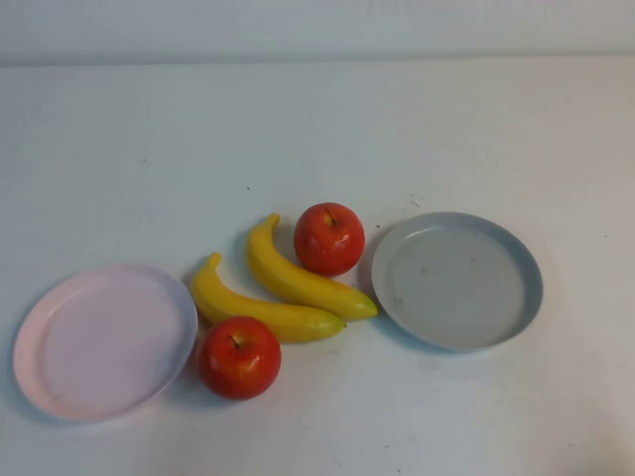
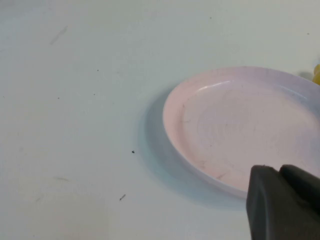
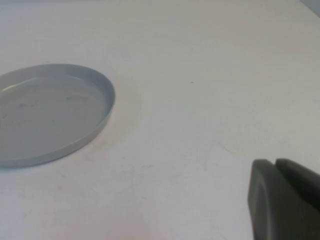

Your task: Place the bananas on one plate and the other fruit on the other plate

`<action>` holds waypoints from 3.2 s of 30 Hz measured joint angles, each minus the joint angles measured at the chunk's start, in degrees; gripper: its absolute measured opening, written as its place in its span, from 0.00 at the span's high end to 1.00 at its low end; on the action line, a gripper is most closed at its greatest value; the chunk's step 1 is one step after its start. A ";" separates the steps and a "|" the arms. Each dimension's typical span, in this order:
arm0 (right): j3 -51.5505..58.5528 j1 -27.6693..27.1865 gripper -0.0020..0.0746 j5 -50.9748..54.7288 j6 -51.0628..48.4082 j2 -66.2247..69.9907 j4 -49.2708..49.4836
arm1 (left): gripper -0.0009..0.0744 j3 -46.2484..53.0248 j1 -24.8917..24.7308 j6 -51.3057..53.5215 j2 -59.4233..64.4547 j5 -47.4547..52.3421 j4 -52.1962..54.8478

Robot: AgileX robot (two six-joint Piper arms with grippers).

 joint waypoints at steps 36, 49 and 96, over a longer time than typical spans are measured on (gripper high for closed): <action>0.00 0.00 1.00 0.00 0.00 0.00 0.00 | 0.98 0.00 0.00 0.00 0.00 -0.21 0.00; 0.00 0.00 1.00 0.00 0.00 0.00 0.00 | 0.98 0.00 0.00 -16.93 0.00 -10.33 -3.91; 0.00 0.00 1.00 0.00 0.00 0.00 0.00 | 0.99 -38.87 -15.34 38.07 58.76 16.18 -41.21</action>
